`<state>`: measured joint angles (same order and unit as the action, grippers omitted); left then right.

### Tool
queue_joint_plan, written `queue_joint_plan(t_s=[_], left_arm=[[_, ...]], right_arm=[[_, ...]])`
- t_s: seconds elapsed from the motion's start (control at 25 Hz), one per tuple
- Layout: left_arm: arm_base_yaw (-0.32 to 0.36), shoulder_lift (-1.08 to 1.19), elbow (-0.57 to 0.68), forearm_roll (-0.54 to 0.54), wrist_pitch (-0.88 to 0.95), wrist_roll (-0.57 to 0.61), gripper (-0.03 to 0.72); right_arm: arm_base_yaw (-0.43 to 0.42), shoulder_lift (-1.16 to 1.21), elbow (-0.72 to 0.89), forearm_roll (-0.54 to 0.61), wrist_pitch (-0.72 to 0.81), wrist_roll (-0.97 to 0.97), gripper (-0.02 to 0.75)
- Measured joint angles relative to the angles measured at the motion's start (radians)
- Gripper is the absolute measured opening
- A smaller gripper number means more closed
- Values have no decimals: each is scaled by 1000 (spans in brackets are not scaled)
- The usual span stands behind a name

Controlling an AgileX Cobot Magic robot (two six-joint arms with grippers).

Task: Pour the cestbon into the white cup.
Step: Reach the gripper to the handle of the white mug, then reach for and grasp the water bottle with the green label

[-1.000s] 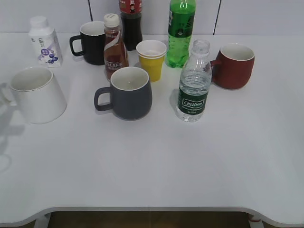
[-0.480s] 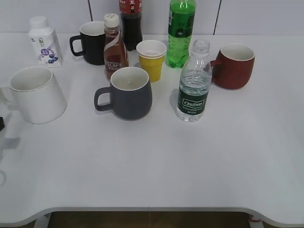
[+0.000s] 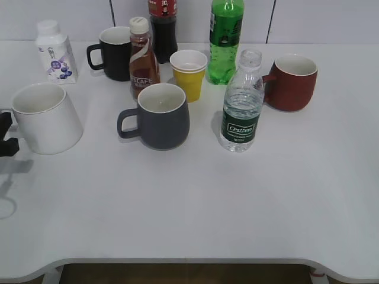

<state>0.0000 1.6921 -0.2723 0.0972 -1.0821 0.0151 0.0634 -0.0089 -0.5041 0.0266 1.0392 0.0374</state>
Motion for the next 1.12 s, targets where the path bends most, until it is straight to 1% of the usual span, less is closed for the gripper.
queue_joint_plan(t_s=[0.36,0.44,0.56,0.68,0.76,0.96,1.04,1.12], left_arm=[[0,105,-110,10,18,0,251],[0,117,-131,19,20,0,207],[1,119,-139,41,32,7,52],[2,117,-142,54,32,8,37],[3,106,-142,58,38,10,34],[3,40,-142,72,97,21,32],[3,0,-142,72,113,22,32],[3,-36,-142,73,122,12,32]], right_arm=[[0,0,0,1,0,0,501],[0,0,0,1,0,0,501],[0,0,0,1,0,-1,500],[0,5,-10,1,-31,-30,475],[0,35,-21,8,-145,-98,460],[0,191,-23,62,-565,-309,450],[0,284,-23,112,-713,-371,450],[0,373,-23,189,-836,-456,450]])
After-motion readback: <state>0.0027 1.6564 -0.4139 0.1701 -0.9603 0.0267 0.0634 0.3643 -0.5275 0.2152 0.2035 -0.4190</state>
